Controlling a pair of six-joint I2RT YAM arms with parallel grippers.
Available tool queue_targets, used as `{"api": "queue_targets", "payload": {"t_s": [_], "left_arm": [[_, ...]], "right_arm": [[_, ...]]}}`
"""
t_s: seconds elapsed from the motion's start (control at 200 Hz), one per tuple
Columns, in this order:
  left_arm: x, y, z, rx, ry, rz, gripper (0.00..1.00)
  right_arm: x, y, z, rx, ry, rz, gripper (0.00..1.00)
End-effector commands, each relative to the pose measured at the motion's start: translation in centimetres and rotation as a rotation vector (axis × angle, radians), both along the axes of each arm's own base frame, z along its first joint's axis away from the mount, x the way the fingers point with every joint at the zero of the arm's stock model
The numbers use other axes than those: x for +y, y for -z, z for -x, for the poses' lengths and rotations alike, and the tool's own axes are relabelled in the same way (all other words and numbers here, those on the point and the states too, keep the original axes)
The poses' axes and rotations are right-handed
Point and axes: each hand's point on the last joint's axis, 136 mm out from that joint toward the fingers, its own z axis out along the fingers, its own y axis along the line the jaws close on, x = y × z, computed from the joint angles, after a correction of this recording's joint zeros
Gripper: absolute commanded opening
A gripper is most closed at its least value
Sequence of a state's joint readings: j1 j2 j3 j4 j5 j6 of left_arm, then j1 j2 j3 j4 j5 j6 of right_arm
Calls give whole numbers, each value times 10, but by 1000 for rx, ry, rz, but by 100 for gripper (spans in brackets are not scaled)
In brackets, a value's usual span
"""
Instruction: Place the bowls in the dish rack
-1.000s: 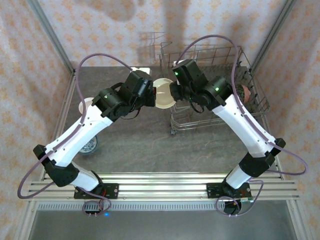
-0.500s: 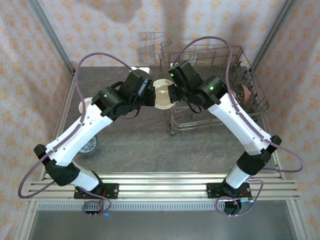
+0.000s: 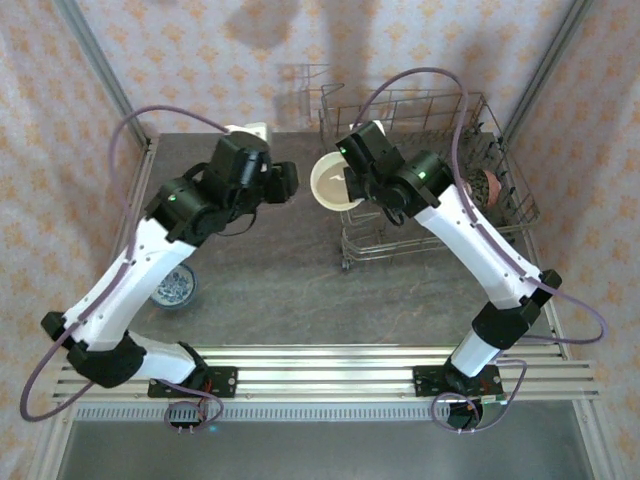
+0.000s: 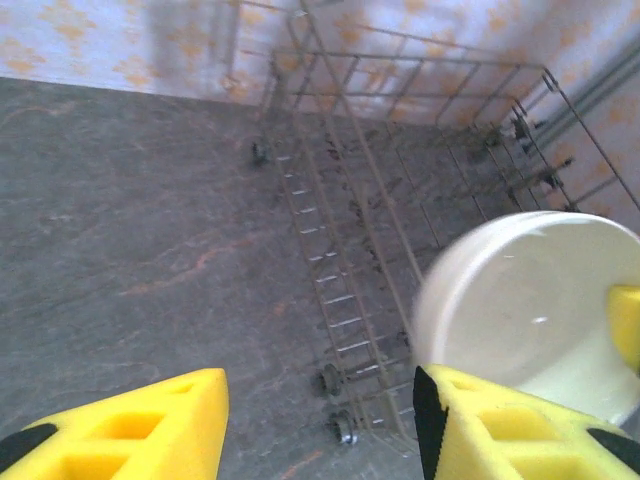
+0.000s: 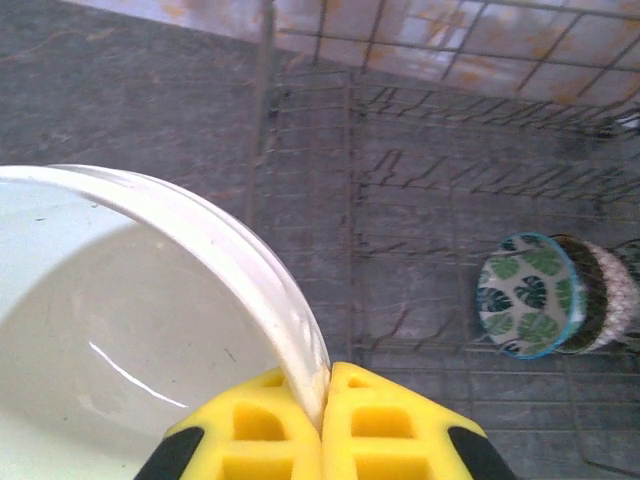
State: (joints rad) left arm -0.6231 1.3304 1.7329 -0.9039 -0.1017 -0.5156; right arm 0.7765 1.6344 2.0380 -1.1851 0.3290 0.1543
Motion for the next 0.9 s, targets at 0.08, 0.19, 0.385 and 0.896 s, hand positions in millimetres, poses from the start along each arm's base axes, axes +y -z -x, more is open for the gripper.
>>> {"api": "queue_targets", "payload": {"t_s": [0.08,0.19,0.385,0.896], "left_arm": [[17,24,7,51,-14,42,54],[17,51,9,109,0,34,55],[2,97,6,217,59,42,56],[-49,198,-10,451,205,79,56]], "right_arm": [[-76,-38,-27,-146,265,111,0],[-115,-40,-39,-156,387,262,0],[-152,-13,-59,-89,498,495,0],[-162,58,-86,16,582,611,0]]}}
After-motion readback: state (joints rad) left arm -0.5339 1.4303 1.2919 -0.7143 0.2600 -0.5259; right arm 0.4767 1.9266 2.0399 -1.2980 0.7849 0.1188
